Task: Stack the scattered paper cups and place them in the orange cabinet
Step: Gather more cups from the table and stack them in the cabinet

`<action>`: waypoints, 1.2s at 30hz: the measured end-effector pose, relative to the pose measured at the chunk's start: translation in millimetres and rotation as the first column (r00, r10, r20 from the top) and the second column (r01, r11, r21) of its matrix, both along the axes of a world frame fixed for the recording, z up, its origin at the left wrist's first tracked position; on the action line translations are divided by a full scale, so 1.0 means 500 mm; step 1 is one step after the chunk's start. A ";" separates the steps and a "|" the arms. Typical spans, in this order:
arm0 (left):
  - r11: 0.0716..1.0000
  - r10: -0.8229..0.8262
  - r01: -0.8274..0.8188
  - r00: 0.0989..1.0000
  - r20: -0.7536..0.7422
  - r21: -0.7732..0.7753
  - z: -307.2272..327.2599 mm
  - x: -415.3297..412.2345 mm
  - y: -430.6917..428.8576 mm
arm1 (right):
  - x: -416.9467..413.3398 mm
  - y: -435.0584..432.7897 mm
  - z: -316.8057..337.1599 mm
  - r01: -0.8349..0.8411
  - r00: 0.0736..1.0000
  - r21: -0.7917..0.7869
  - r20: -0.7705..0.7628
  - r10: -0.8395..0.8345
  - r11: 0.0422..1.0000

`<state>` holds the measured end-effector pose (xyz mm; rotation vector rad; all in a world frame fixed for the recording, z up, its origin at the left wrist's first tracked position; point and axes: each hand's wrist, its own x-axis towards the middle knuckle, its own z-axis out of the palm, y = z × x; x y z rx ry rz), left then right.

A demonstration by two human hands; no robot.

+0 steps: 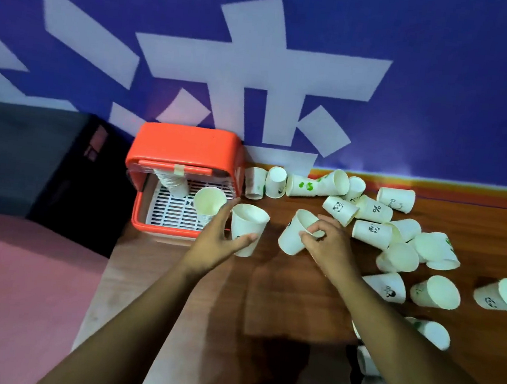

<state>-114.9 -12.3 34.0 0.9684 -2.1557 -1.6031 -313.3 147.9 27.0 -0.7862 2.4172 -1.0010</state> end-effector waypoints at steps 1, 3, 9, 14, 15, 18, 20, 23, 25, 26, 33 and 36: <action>1.000 0.028 -0.028 0.999 -0.021 0.009 0.008 0.021 -0.008 | 0.015 -0.016 0.008 -0.003 1.000 -0.037 -0.009 0.003 0.999; 0.995 0.099 -0.097 0.992 -0.073 0.027 0.020 0.068 -0.034 | 0.048 -0.051 0.019 -0.013 1.000 -0.094 -0.002 0.013 0.996; 0.945 0.321 -0.328 0.926 -0.198 -0.001 0.039 0.131 -0.107 | 0.106 -0.116 0.040 0.000 0.995 -0.128 0.096 0.012 0.992; 0.947 0.303 -0.318 0.928 -0.218 -0.037 0.033 0.100 -0.142 | 0.128 -0.123 0.063 0.032 0.994 -0.141 0.109 -0.017 0.990; 0.956 0.277 -0.291 0.938 -0.210 -0.036 0.027 0.092 -0.146 | 0.129 -0.123 0.066 0.041 0.994 -0.140 0.105 -0.027 0.989; 0.972 0.192 -0.209 0.969 -0.157 -0.102 0.016 0.069 -0.154 | 0.132 -0.118 0.070 0.083 0.991 -0.137 0.111 -0.068 0.987; 0.973 0.141 -0.159 0.984 -0.113 -0.170 0.011 0.057 -0.158 | 0.136 -0.114 0.070 0.094 0.991 -0.134 0.102 -0.080 0.987; 0.968 0.075 -0.069 0.997 0.016 -0.239 -0.014 0.052 -0.169 | 0.143 -0.112 0.065 0.103 0.993 -0.110 0.076 -0.095 0.989; 0.979 0.023 0.003 0.992 0.127 -0.205 -0.035 0.060 -0.175 | 0.151 -0.112 0.060 0.108 0.992 -0.096 0.068 -0.102 0.989; 0.985 0.000 0.027 0.988 0.156 -0.172 -0.045 0.064 -0.178 | 0.156 -0.112 0.059 0.107 0.992 -0.089 0.073 -0.101 0.990; 0.991 -0.061 0.079 0.985 0.162 -0.107 -0.053 0.089 -0.191 | 0.205 -0.125 0.066 0.069 0.978 -0.089 0.204 -0.050 0.994; 0.985 0.035 -0.030 0.999 0.023 -0.172 -0.030 0.120 -0.188 | 0.229 -0.137 0.075 0.006 0.972 -0.148 0.234 0.029 0.989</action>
